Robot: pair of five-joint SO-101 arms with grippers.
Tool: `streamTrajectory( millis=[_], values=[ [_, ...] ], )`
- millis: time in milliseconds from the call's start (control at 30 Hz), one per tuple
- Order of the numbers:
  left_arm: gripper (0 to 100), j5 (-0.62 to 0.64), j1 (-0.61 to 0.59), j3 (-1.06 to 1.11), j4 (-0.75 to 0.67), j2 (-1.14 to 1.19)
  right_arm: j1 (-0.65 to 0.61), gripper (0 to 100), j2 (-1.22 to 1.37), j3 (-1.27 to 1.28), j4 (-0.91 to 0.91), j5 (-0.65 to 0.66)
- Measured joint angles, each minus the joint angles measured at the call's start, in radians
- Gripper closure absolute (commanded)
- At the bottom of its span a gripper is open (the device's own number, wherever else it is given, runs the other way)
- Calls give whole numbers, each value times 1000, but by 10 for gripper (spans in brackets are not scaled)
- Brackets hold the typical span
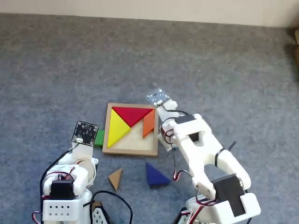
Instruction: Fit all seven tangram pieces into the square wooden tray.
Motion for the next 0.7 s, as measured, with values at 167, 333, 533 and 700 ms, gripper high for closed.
streamTrajectory(
  millis=[167,333,533,700],
  values=[
    [994,0,0,0,0,0,0,935,6,-11,21,-2],
    [994,0,0,0,0,0,-5,935,-94,5,69,2],
    [994,0,0,0,0,0,-6,935,-221,5,71,0],
    [994,0,0,0,0,0,-20,935,-259,5,71,-106]
  ],
)
